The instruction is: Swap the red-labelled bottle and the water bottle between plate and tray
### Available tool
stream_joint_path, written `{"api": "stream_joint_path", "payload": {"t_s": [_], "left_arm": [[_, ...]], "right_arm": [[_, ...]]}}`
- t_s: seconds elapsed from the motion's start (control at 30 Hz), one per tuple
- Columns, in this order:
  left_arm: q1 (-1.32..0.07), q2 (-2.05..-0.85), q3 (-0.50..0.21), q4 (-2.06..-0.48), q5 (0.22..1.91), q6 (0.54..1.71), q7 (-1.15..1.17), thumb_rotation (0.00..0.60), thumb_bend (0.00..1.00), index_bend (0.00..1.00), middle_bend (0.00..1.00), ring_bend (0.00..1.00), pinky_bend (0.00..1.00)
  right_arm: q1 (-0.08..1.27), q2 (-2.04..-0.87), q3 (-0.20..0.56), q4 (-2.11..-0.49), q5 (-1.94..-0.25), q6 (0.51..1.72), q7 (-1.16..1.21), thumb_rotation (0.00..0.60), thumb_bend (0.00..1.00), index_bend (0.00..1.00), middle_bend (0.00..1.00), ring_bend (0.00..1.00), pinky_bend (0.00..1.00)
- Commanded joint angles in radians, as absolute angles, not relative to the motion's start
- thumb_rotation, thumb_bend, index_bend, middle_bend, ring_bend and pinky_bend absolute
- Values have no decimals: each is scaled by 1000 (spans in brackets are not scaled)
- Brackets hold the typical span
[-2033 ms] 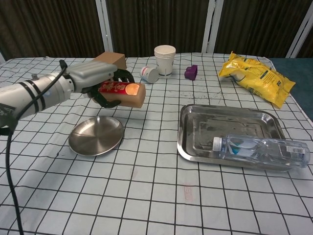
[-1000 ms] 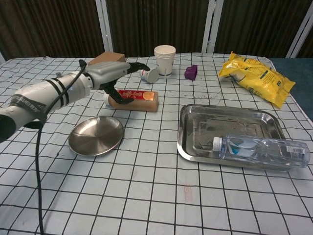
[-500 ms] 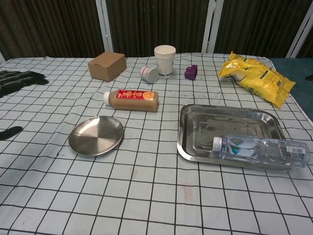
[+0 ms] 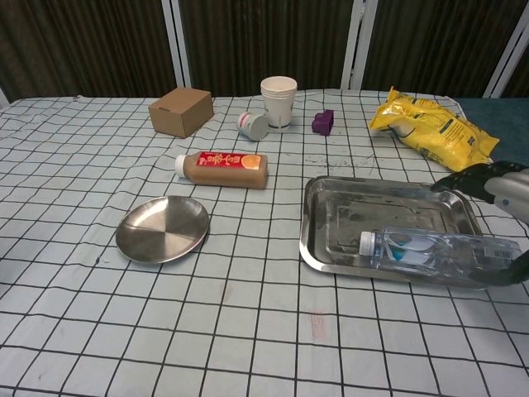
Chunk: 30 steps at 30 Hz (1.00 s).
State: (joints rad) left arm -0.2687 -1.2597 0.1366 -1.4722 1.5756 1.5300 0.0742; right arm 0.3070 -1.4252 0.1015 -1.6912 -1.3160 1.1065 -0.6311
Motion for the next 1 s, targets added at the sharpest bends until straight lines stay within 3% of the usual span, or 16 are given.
{"api": "stream_joint_path", "payload": {"t_s": [0.03, 0.37, 0.43, 0.5, 0.6, 0.77, 1.0], "left_arm": [[-268, -1251, 127, -1481, 1571, 1503, 72, 600, 413, 0, 0, 0, 74], [-259, -1244, 107, -1484, 1589, 1477, 60, 600, 413, 0, 0, 0, 74], [-256, -1243, 102, -1483, 1590, 1474, 59, 600, 413, 0, 0, 0, 74], [-252, -1241, 97, -1484, 1592, 1476, 54, 600, 413, 0, 0, 0, 74], [-247, -1240, 93, -1482, 1595, 1475, 49, 600, 413, 0, 0, 0, 74], [-244, -1235, 85, -1487, 1600, 1465, 49, 600, 412, 0, 0, 0, 74], [-235, -1232, 68, -1489, 1600, 1467, 52, 600, 413, 0, 0, 0, 74]], "right_arm": [[350, -1500, 125, -1641, -1243, 1076, -664, 600, 339, 284, 245, 106, 196], [400, -1547, 125, -1613, -1134, 1049, -700, 600, 406, 490, 418, 273, 414], [407, -1551, 126, -1612, -1128, 1051, -692, 600, 418, 540, 485, 358, 504], [409, -1551, 124, -1615, -1132, 1065, -685, 600, 443, 674, 628, 524, 710], [415, -1551, 121, -1616, -1130, 1074, -685, 600, 466, 809, 746, 644, 851], [417, -1540, 125, -1644, -1174, 1111, -631, 600, 510, 914, 834, 740, 942], [408, -1491, 116, -1752, -1361, 1210, -510, 600, 513, 924, 843, 751, 954]]}}
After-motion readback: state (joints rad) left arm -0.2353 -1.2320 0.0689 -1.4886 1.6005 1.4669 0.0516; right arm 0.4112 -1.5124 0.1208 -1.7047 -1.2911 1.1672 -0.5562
